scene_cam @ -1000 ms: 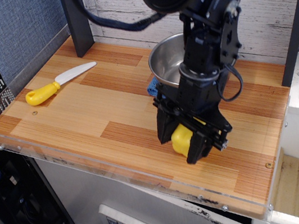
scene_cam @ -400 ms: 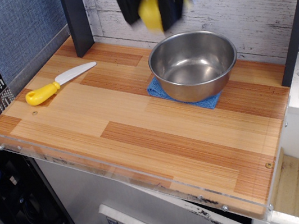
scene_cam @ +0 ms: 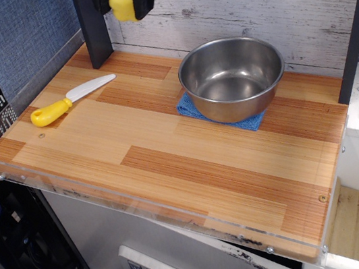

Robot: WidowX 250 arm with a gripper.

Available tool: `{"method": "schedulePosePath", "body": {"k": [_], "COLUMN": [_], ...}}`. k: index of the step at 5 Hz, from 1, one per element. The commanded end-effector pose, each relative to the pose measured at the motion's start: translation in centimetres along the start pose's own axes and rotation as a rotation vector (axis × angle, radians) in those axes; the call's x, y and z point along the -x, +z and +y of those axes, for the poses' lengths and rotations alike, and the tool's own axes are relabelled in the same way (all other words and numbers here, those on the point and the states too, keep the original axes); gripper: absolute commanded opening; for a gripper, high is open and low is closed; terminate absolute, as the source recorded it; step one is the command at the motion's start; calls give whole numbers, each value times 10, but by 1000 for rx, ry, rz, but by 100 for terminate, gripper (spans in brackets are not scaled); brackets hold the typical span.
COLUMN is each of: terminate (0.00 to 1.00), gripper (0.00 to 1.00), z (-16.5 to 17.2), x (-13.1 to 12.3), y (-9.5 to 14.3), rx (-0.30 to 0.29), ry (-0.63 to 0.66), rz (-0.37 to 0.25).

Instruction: Move the yellow capsicum to the left side of pot in the table.

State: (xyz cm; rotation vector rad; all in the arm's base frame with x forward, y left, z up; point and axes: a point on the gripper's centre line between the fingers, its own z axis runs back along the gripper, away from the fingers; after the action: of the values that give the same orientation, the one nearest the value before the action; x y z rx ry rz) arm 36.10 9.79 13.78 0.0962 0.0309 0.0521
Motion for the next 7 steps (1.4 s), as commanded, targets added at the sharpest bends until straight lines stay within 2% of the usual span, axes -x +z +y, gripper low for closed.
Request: {"method": "schedulePosePath", "body": {"k": [1, 3, 5, 6, 7], "terminate": [0, 0, 0, 0, 0], "gripper": [0, 0, 0, 0, 100], "z": [23, 21, 11, 12, 13], "x": [20, 18, 1, 2, 3], "y": [-17, -62, -83, -86, -83], "rx": [-54, -57, -50, -48, -33], "ry": [24, 23, -6, -11, -11], "rz": [66, 126, 166, 184, 174]}}
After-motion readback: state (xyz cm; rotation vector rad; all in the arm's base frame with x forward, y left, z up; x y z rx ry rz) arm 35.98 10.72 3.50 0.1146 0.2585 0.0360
